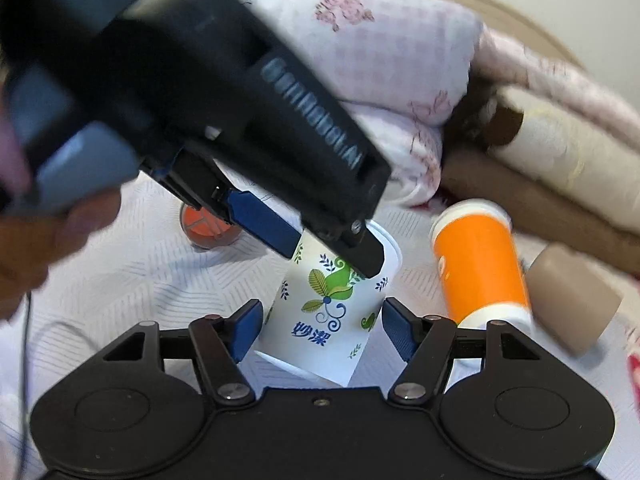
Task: Flip cup upright
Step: 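Rotate the white cup upright with the right gripper while the left gripper steadies its rim, then lower the upright white cup onto the sheet and open the right gripper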
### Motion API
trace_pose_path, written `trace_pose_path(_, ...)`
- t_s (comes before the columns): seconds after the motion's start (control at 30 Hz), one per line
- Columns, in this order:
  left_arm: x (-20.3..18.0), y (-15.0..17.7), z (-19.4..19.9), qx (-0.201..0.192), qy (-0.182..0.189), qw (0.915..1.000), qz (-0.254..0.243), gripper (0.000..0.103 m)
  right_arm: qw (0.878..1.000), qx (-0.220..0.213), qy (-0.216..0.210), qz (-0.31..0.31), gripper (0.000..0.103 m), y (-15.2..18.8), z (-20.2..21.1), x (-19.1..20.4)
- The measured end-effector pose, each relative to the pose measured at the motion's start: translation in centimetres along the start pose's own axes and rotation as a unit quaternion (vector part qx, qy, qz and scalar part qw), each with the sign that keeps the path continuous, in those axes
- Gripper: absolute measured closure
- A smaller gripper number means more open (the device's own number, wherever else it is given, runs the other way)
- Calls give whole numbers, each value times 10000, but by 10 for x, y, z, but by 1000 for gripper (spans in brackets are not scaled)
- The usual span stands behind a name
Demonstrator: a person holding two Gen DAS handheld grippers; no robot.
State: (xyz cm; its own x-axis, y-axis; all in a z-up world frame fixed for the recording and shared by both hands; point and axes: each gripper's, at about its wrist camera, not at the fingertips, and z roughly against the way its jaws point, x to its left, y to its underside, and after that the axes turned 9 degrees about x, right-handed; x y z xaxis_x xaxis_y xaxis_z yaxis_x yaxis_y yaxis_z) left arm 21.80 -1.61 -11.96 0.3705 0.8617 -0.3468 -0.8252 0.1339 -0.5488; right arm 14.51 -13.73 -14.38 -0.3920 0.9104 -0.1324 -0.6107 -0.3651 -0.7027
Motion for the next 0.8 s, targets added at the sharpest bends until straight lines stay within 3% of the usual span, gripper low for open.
trace_pose_path(0.17, -12, 4, 6, -249, -46, 9987, -438, 53, 9945, 451, -631, -707, 25, -7, -4, -24)
trace_pose_path(0.33, -14, 2, 9, -162, 129, 9983, -548, 53, 9685, 860, -1801, -1488, 19, -3, -15, -65)
trace_pose_path(0.4, -11, 1, 11, -135, 197, 9982, -554, 53, 9656, 828, -1826, -1655, 18, 0, -15, -71)
trace_pose_path(0.6, -3, 2, 17, -21, 436, 9967, -691, 53, 9680, 570, -2003, -1400, 19, -10, -12, -73)
trace_pose_path(0.7, -3, 2, 19, -23, 470, 9962, -734, 53, 9702, 703, -1994, -1184, 40, -14, -23, -76)
trace_pose_path(0.8, -2, 0, 17, 9, 491, 9965, -680, 52, 9739, 581, -1909, -1085, 41, -10, -21, -76)
